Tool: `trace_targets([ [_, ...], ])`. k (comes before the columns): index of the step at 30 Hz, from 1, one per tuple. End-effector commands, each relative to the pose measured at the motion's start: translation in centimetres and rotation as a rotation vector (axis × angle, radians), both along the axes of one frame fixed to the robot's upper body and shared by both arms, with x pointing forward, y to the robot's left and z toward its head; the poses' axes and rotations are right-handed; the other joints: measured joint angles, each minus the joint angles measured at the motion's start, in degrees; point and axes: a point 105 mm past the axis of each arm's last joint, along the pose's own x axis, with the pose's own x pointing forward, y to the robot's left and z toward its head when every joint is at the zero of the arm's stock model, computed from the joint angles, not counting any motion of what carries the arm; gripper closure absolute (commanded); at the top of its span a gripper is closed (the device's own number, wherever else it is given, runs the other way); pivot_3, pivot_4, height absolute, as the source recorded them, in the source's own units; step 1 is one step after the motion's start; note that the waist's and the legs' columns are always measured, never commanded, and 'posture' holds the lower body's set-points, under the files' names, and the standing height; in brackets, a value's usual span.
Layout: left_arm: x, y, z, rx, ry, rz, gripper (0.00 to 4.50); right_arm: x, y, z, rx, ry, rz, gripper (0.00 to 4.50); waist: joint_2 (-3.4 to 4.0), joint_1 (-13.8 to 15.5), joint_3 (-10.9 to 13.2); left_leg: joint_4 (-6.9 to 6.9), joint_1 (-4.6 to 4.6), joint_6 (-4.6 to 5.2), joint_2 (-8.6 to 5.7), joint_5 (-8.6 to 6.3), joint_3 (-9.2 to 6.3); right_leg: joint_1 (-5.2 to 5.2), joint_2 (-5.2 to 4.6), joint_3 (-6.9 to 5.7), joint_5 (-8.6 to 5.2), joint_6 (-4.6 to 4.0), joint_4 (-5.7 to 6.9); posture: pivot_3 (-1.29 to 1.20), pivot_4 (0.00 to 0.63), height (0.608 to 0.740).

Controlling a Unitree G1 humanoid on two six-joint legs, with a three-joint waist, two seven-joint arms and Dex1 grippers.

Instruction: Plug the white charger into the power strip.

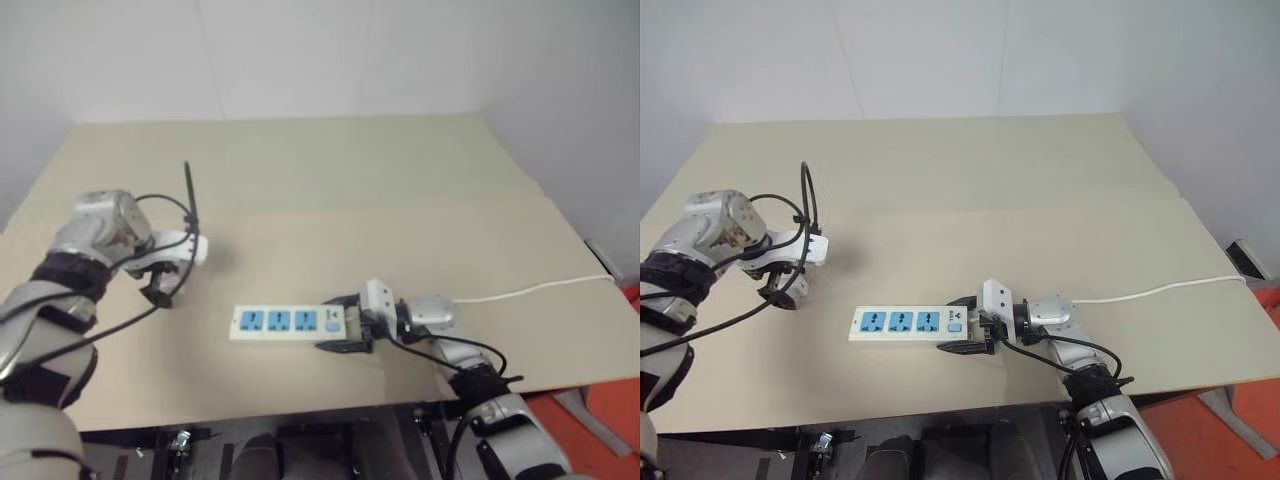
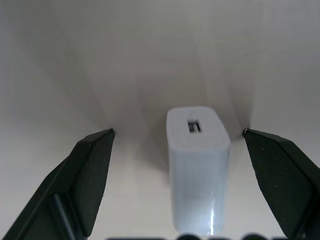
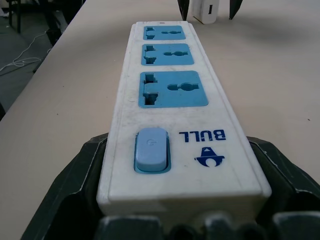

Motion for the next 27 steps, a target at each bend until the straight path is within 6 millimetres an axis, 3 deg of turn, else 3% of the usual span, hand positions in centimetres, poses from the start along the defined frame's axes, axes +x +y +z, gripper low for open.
trace_targets([
  [1, 0.3, -0.2, -0.2, -0.015, -0.013, 0.006, 0.00, -0.7, 0.5, -0.7, -0.001, 0.035, 0.018, 1.08, 0.01, 0.0, 0.0, 0.00, 0.01, 0.00, 0.00, 0.00, 0.00, 0.00, 0.00, 0.00, 0.00, 0.00, 0.00, 0.00, 0.150, 0.740],
  [3, 0.2, -0.4, -0.2, -0.019, -0.002, 0.000, 0.00, -0.7, 0.5, -0.7, -0.001, 0.036, 0.016, 1.08, 0.01, 0.1, 0.0, 0.01, 0.02, 0.00, 0.00, 0.00, 0.00, 0.02, 0.00, 0.00, 0.00, 0.00, 0.02, 0.00, 0.150, 0.740],
  [7, 0.0, -0.5, -0.4, -0.018, 0.016, -0.010, 1.06, -0.8, 0.4, -0.7, 0.000, 0.036, 0.011, 1.08, 0.01, 0.2, 0.0, 0.05, 0.03, 0.00, 0.00, 0.00, 0.00, 0.03, 0.00, 0.00, 0.00, 0.00, 0.03, 0.00, 0.150, 0.740],
  [14, -0.1, -0.8, -0.4, -0.035, 0.019, -0.022, 3.33, -0.8, 0.5, -0.7, 0.004, 0.033, 0.006, 1.08, 0.01, 0.1, 0.0, 0.05, 0.03, 0.00, 0.00, 0.00, 0.00, 0.03, 0.00, 0.01, 0.00, 0.00, 0.05, 0.00, 0.150, 0.740],
  [15, -0.2, -0.9, -0.2, -0.048, 0.017, -0.022, 3.47, -0.8, 0.5, -0.7, 0.004, 0.033, 0.005, 1.08, 0.01, 0.1, 0.0, 0.06, 0.04, 0.00, 0.00, 0.00, 0.00, 0.03, 0.00, 0.01, 0.00, 0.00, 0.06, 0.00, 0.150, 0.740],
  [17, 0.0, -1.3, 0.4, -0.091, -0.005, -0.033, 3.47, -0.8, 0.5, -0.7, 0.005, 0.034, 0.003, 1.08, 0.01, 0.1, 0.0, 0.06, 0.03, 0.00, 0.00, 0.00, 0.00, 0.03, 0.00, 0.00, 0.00, -0.01, 0.06, 0.00, 0.150, 0.740],
  [20, 0.8, -4.0, 3.2, -0.295, -0.115, -0.100, 3.47, -0.9, 0.4, -0.8, 0.005, 0.037, 0.001, 1.08, 0.01, 0.3, 0.0, 0.06, 0.00, 0.00, 0.00, 0.00, -0.01, 0.01, -0.01, 0.00, 0.00, -0.01, 0.05, 0.00, 0.150, 0.740],
  [23, 1.7, -7.8, 6.9, -0.577, -0.272, -0.175, 3.47, -0.9, 0.4, -0.9, 0.005, 0.040, 0.000, 1.08, 0.00, 0.8, 0.0, 0.14, -0.08, 0.00, 0.02, 0.00, -0.07, 0.00, -0.03, -0.04, 0.01, -0.01, 0.04, 0.00, 0.150, 0.740],
  [27, 0.7, -12.7, 10.6, -1.050, -0.444, -0.310, 3.47, -0.9, 0.8, -0.9, 0.008, 0.038, 0.011, 1.08, 0.02, 0.6, 0.0, 0.33, -0.10, 0.00, 0.09, -0.06, -0.15, -0.02, -0.02, 0.00, 0.02, -0.02, 0.14, 0.00, 0.150, 0.740],
])
